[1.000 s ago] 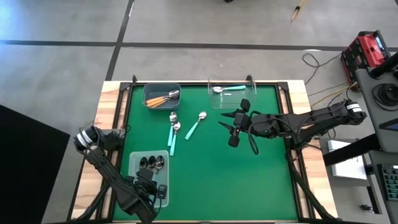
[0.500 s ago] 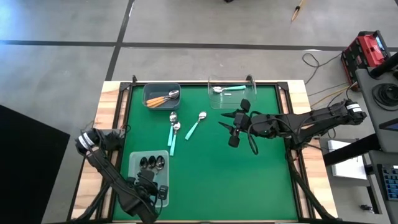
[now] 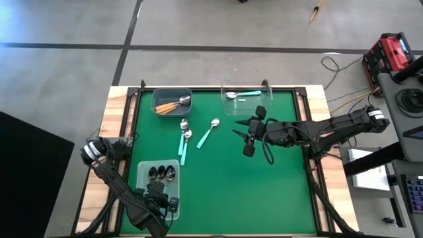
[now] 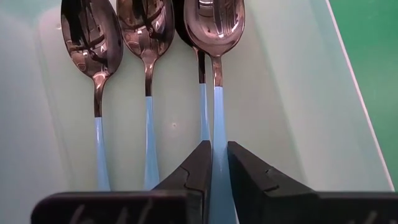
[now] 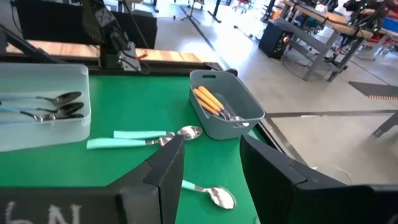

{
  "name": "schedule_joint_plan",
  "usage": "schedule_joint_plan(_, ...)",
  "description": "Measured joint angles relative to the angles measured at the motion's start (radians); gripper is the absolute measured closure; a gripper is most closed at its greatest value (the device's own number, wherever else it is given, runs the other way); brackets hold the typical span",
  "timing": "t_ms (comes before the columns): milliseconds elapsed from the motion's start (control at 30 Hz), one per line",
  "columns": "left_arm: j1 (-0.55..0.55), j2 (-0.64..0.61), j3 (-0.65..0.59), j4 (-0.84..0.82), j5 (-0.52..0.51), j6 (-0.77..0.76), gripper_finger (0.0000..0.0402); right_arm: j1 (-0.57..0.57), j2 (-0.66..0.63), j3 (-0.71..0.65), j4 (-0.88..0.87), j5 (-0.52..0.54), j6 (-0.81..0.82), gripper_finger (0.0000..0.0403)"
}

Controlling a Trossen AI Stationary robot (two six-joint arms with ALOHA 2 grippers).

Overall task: Sort silverware by color (type)
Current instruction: Put the dark blue spoon into the white bin

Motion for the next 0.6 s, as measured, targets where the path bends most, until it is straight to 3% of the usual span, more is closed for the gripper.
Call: schedule_joint_plan(600, 0.000, 0.000, 0.000, 0.011, 0.000, 0.000, 0.0368, 0.000, -0.001, -0.001, -0.035, 0.000, 0.015, 0.0255)
